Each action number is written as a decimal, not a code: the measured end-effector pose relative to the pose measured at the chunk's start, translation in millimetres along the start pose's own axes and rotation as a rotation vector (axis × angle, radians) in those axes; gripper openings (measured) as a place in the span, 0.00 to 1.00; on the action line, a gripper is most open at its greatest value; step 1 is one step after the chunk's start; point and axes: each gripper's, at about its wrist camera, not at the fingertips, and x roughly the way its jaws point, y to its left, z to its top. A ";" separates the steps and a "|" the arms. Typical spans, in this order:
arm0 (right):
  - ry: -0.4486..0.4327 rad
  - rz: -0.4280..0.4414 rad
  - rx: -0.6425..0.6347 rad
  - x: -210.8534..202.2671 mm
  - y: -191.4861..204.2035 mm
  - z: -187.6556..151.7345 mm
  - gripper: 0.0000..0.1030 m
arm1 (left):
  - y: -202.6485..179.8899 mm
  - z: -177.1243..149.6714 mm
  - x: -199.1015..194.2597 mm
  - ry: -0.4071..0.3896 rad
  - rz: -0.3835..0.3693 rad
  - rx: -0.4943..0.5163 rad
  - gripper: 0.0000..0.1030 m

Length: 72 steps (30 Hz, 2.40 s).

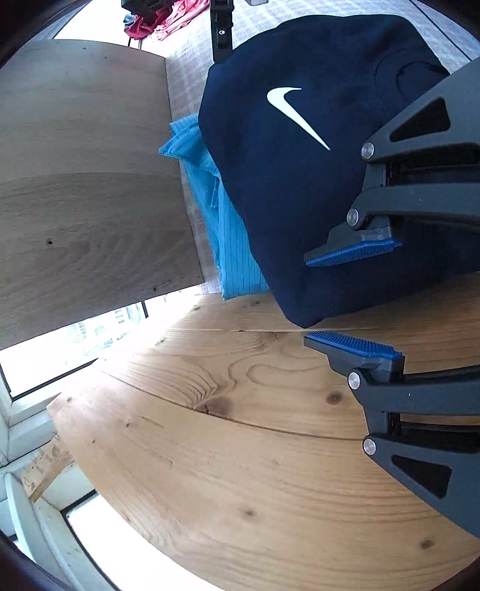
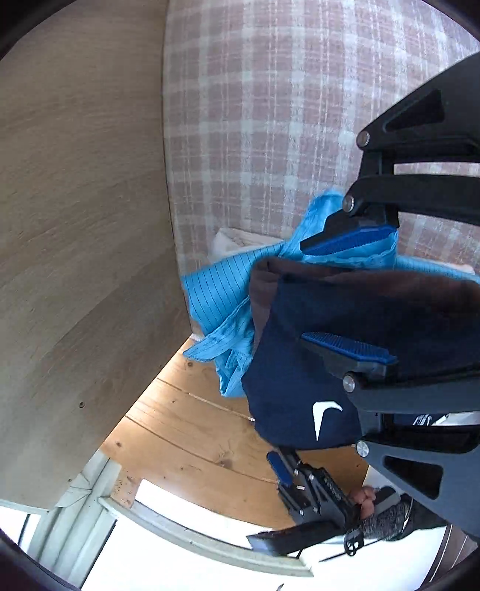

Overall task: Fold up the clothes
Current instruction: 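Lower the sweatshirt onto the blue garment on the stack with both grippers, then open both grippers and release the sweatshirt on the stack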

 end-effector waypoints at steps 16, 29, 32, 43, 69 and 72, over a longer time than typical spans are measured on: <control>-0.005 -0.233 -0.274 20.0 33.3 14.4 0.10 | -13.8 16.4 37.4 0.026 0.085 0.082 0.41; 0.080 -0.075 -0.728 42.3 188.2 10.2 0.41 | -6.9 -50.9 -70.3 -0.159 -0.063 -0.075 0.42; 0.202 -0.100 -0.848 95.5 215.8 5.2 0.42 | -14.7 -87.3 -66.2 -0.110 -0.105 -0.121 0.42; 0.506 -0.041 -0.894 194.9 244.6 23.2 0.42 | -11.6 -162.4 -52.4 -0.003 -0.161 -0.280 0.42; 0.172 -0.016 -0.739 60.1 240.5 18.1 0.33 | -26.2 -115.6 -59.6 -0.092 -0.098 -0.208 0.42; 0.135 -0.023 -0.697 18.8 215.4 -14.5 0.34 | -29.1 -102.5 -47.7 -0.081 -0.108 -0.186 0.42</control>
